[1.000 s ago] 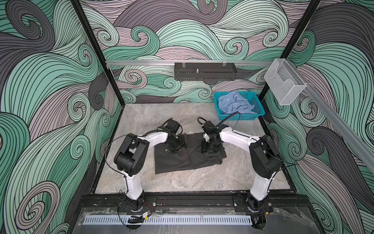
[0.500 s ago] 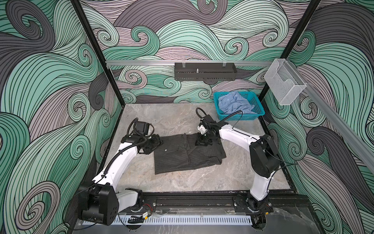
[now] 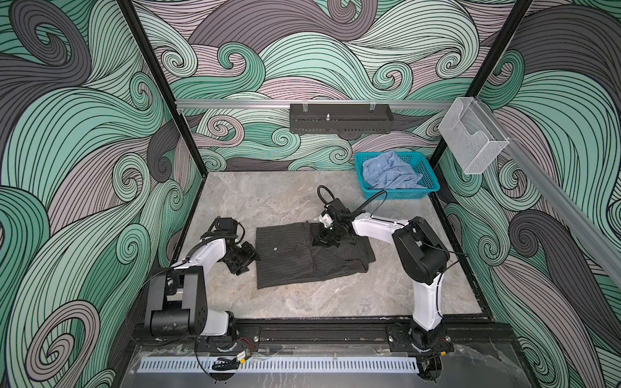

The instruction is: Fold and stack the long sleeve shirts

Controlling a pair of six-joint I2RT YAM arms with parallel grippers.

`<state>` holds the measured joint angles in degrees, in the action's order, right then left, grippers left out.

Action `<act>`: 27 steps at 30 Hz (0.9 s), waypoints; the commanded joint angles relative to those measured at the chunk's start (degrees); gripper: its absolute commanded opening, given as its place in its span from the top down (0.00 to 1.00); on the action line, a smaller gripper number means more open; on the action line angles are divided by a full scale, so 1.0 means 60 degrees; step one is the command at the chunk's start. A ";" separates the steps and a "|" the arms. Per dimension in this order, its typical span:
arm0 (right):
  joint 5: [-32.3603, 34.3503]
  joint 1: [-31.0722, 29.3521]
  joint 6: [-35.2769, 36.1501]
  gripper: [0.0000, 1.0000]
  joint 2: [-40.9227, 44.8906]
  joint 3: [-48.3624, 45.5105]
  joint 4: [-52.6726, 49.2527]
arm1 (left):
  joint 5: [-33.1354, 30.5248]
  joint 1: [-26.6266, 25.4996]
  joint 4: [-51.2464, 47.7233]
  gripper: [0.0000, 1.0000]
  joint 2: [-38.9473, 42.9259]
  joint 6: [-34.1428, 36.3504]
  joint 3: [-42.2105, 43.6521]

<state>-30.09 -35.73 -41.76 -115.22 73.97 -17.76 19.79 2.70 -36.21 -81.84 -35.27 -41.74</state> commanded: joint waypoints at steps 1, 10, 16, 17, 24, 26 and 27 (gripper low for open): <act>-0.0055 0.0029 -0.0243 0.95 -0.0223 -0.0249 0.0388 | 0.0357 0.0040 0.0911 0.43 -0.0503 -0.0025 0.0044; -0.0070 0.0034 -0.0489 0.97 -0.0552 -0.0610 0.0660 | 0.0656 -0.0017 0.1305 0.64 -0.1393 -0.0151 0.0105; -0.0126 0.0021 -0.0627 0.98 -0.0719 -0.0615 0.0711 | 0.0816 -0.0425 0.1546 0.65 -0.1550 -0.0158 0.0215; -0.0135 0.0014 -0.0643 0.98 -0.0751 -0.0610 0.0716 | 0.0818 -0.0453 0.1603 0.67 -0.1551 -0.0172 0.0273; 0.0026 -0.0072 -0.0644 0.99 -0.0862 -0.0680 0.0629 | 0.0599 -0.0501 0.1332 1.00 -0.0919 -0.0028 0.0111; 0.0165 -0.0163 -0.0634 1.00 -0.0879 -0.0607 0.0494 | 0.0293 -0.0503 0.0935 1.00 -0.0488 0.0177 -0.0100; 0.0236 -0.0213 -0.0629 1.00 -0.0887 -0.0570 0.0403 | 0.0139 -0.0501 0.0721 1.00 -0.0336 0.0310 -0.0228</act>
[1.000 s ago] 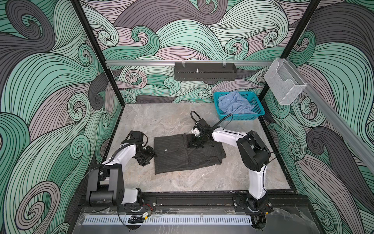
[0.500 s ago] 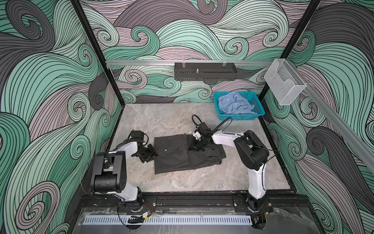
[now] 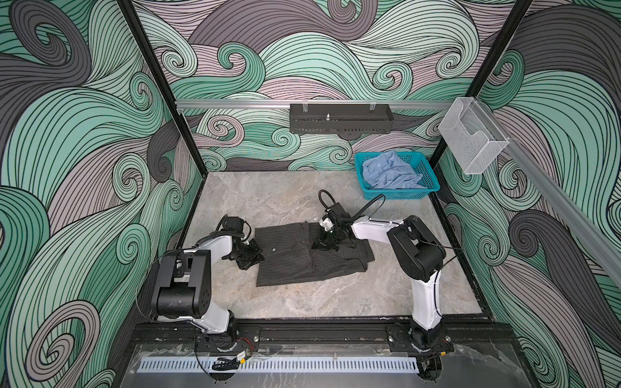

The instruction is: Fold and stack the long sleeve shirts

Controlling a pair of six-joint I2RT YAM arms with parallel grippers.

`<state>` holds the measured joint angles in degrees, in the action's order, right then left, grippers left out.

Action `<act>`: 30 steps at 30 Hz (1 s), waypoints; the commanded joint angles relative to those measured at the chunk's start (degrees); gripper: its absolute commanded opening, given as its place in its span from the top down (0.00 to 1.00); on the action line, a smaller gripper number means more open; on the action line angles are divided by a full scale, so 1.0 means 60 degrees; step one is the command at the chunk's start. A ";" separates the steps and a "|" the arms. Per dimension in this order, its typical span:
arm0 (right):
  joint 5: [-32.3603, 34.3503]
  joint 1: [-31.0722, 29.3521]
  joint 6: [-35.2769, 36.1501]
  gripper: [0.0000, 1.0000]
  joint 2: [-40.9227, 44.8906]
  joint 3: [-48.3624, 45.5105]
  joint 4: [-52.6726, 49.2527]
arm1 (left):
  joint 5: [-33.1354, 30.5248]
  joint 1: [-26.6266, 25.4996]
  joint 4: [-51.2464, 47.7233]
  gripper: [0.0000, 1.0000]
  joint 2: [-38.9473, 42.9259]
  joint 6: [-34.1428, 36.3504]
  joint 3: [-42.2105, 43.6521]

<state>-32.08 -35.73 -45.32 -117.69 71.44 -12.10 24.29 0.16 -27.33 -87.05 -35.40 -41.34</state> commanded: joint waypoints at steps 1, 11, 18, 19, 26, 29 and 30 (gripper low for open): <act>0.0612 -0.0265 -0.0060 0.99 -0.0462 -0.0129 -0.0536 | -0.0726 -0.0092 -0.0979 1.00 0.0675 0.0466 -0.0423; 0.1429 -0.0505 0.0866 0.78 0.1642 0.0580 -0.1487 | -0.0823 -0.0101 -0.1451 1.00 0.0854 0.0708 -0.0657; 0.1130 -0.0884 0.0848 0.86 0.1288 0.1142 -0.1727 | -0.0943 -0.0101 -0.1978 1.00 0.1234 0.0998 -0.1066; 0.1047 -0.0942 0.0748 0.87 0.1072 0.1134 -0.1568 | -0.0974 -0.0101 -0.2058 1.00 0.1275 0.1061 -0.1152; 0.0677 -0.1156 0.0003 0.92 -0.0251 0.0383 -0.0162 | -0.0890 -0.0102 -0.2527 1.00 0.1508 0.1406 -0.1574; 0.0629 -0.1253 -0.0129 0.92 -0.0533 0.0145 0.0132 | -0.0478 -0.0113 -0.2585 1.00 0.1637 0.1605 -0.1708; 0.0629 -0.1267 -0.0187 0.92 -0.0580 0.0095 0.0229 | -0.0285 -0.0128 -0.2539 1.00 0.1685 0.1607 -0.1722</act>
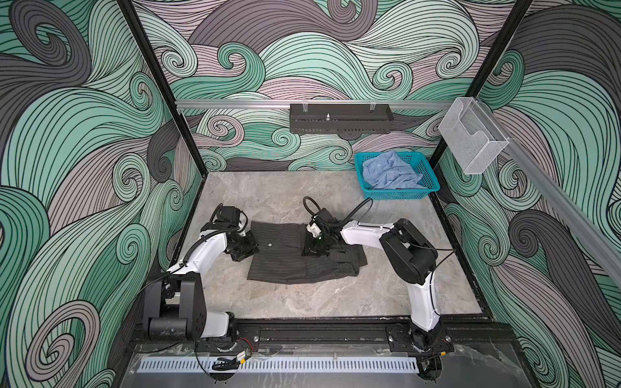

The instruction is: Fold and stack the long sleeve shirts

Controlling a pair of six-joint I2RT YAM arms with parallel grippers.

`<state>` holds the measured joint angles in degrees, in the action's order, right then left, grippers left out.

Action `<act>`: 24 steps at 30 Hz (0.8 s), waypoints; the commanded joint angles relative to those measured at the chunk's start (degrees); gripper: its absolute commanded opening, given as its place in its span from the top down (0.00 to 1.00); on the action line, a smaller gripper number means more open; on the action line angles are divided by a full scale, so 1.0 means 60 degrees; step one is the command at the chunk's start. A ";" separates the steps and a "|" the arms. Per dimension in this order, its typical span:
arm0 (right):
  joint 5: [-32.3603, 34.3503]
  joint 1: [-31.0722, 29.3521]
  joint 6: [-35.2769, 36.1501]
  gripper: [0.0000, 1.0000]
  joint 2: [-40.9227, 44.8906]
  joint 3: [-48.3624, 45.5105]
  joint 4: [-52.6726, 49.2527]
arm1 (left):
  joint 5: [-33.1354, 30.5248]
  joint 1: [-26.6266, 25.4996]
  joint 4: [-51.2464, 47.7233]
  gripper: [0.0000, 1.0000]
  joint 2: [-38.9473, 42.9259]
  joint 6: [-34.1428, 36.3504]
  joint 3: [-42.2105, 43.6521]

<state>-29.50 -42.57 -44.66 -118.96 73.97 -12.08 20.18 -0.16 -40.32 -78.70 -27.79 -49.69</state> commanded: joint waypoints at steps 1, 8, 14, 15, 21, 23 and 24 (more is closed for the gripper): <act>0.0188 -0.0156 -0.0329 0.92 -0.0438 -0.0340 0.0283 | 0.0586 -0.0136 -0.0335 1.00 0.0334 0.0336 -0.0349; 0.0024 -0.0389 -0.0732 0.92 -0.1162 -0.0030 0.0698 | 0.1483 -0.2000 0.0356 1.00 0.0431 -0.0345 -0.0828; -0.0105 -0.0435 -0.1007 0.92 -0.1386 0.0072 0.0998 | 0.2041 -0.3619 0.2310 1.00 -0.0398 -0.1672 -0.0935; -0.0122 -0.0435 -0.1033 0.92 -0.1376 0.0064 0.1035 | 0.2034 -0.3723 0.2613 1.00 -0.0765 -0.1798 -0.0858; -0.0174 -0.0355 -0.1081 0.92 -0.0888 -0.0132 0.1187 | 0.1642 -0.3739 0.3628 1.00 -0.1907 -0.2195 -0.0677; -0.0112 -0.0262 -0.1096 0.92 -0.0577 -0.0289 0.1207 | 0.1032 -0.3647 0.3596 1.00 -0.2028 -0.2374 -0.0623; -0.0091 -0.0210 -0.1085 0.92 -0.0410 -0.0348 0.1207 | 0.0940 -0.3585 0.3705 1.00 -0.2072 -0.2487 -0.0537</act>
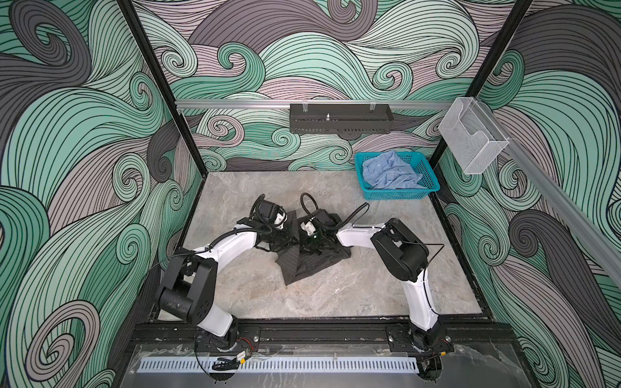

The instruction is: Fold and stack the long sleeve shirts

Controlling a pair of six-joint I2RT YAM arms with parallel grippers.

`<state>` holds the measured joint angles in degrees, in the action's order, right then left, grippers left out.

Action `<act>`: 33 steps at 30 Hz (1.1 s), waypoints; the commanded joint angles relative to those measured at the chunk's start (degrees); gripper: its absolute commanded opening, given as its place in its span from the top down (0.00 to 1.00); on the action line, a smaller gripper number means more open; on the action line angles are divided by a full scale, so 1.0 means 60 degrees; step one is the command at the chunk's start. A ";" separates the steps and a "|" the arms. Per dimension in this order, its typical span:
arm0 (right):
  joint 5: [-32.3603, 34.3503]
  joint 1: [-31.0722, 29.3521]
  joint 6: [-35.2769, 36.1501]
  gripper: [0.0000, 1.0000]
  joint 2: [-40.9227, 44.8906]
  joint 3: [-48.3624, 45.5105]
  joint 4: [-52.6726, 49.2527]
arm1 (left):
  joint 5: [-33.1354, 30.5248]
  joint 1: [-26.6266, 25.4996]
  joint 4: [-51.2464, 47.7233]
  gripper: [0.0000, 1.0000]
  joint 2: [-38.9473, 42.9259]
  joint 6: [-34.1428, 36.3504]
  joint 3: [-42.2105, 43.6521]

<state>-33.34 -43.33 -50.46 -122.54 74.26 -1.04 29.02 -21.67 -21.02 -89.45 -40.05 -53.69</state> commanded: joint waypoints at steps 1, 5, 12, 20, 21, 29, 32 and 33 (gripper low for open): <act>0.0589 -0.0013 -0.0095 0.91 0.0351 -0.0434 -0.0651 | -0.0647 0.0071 0.0615 1.00 -0.0349 -0.0550 0.0223; 0.0616 0.0199 0.0090 0.88 0.0880 -0.0366 -0.0972 | -0.0835 0.0169 0.0730 1.00 -0.0895 -0.0743 0.0208; 0.1464 0.1051 0.1493 0.67 0.2305 0.0166 -0.3333 | -0.0782 0.0263 0.0690 1.00 -0.1435 -0.0738 0.0085; 0.2384 0.3515 0.4054 0.60 0.2390 0.1019 -0.5759 | -0.0490 0.0259 0.0511 1.00 -0.1635 -0.0546 -0.0119; 0.2278 0.3743 0.4260 0.60 0.2214 0.1089 -0.5877 | -0.0460 0.0271 0.0478 1.00 -0.1659 -0.0525 -0.0157; 0.1366 0.4742 0.5003 0.63 0.1136 0.1157 -0.6091 | -0.0241 0.0198 -0.0060 1.00 -0.1319 -0.0350 -0.0591; 0.1007 0.4788 0.5182 0.67 0.0836 0.1186 -0.6128 | -0.0232 0.0108 -0.0402 1.00 -0.1068 -0.0299 -0.0942; 0.0877 0.4804 0.5208 0.68 0.0752 0.1223 -0.6181 | -0.0263 0.0084 -0.0510 1.00 -0.1020 -0.0283 -0.1067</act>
<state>-24.69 -14.52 -21.93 -117.10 80.86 -35.79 27.55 -20.73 -20.99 -98.00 -42.94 -56.95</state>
